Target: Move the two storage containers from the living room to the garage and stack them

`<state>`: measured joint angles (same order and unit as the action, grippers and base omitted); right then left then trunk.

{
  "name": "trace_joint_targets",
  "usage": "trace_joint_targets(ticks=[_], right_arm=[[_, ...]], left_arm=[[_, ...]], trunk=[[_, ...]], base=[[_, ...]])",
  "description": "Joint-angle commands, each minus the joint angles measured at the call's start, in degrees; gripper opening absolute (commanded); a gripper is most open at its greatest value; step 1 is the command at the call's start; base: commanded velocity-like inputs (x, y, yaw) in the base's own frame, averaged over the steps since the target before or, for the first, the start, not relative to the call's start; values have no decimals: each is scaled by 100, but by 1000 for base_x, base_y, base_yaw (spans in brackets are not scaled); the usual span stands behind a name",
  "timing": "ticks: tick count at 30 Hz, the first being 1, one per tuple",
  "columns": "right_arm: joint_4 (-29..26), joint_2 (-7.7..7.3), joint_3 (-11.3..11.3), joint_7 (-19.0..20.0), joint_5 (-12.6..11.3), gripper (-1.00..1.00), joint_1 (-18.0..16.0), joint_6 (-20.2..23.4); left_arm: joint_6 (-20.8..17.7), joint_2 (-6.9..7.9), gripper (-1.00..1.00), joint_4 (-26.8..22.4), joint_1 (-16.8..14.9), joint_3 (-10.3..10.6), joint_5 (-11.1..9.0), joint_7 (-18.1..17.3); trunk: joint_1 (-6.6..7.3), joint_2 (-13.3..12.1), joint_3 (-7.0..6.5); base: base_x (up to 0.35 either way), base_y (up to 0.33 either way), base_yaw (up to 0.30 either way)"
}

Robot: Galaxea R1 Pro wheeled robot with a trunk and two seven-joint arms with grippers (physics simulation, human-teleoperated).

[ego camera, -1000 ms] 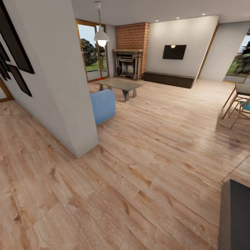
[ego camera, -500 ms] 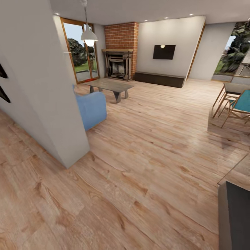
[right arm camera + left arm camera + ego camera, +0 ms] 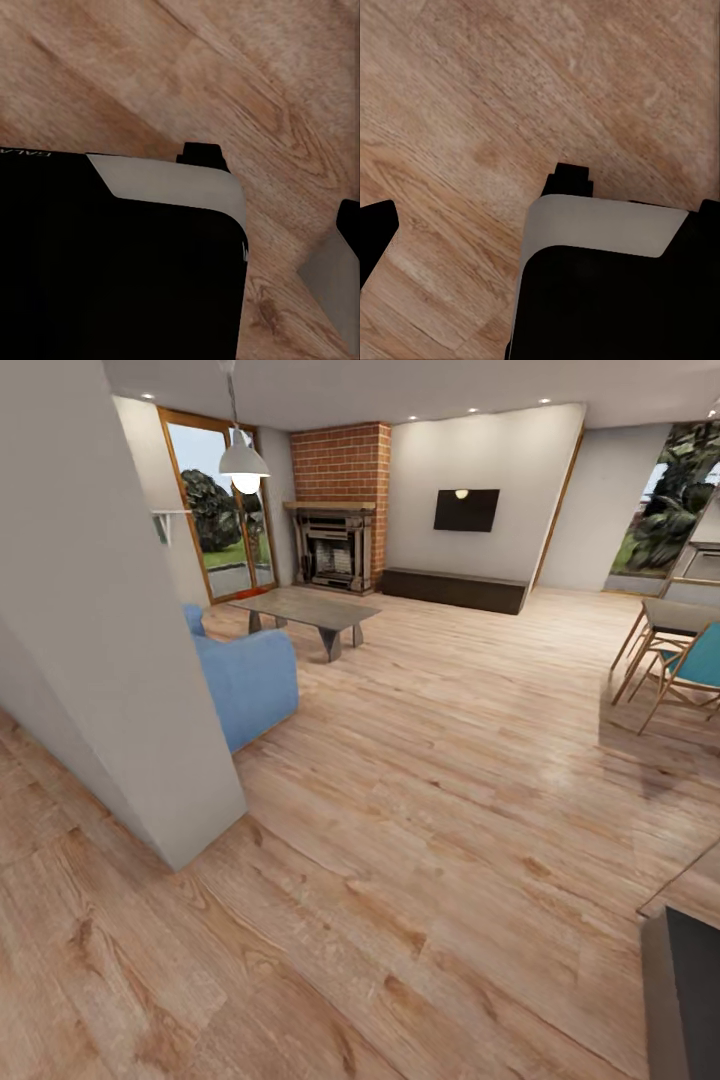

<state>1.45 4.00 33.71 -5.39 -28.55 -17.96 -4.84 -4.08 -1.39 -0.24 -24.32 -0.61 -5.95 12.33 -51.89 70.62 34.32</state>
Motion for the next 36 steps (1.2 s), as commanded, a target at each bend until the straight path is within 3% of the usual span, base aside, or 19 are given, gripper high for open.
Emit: trace_joint_targets(ticks=[1, 17, 36], right_arm=[[16, 5, 48, -6, -49, 100, -5, -27], [16, 5, 48, -6, -49, 100, -5, -35], [15, 5, 48, -6, -45, 100, -5, -35]], left_arm=[[-10, -1, 100, -3, -3, 0, -55, 16], [-6, -1, 100, -3, -3, 0, -55, 16], [-6, -1, 100, -3, -3, 0, -55, 16]], trunk=[[-3, 2, 5], [-3, 2, 5], [-3, 2, 5]], base=[[322, 0, 0], [322, 0, -5], [322, 0, -222]])
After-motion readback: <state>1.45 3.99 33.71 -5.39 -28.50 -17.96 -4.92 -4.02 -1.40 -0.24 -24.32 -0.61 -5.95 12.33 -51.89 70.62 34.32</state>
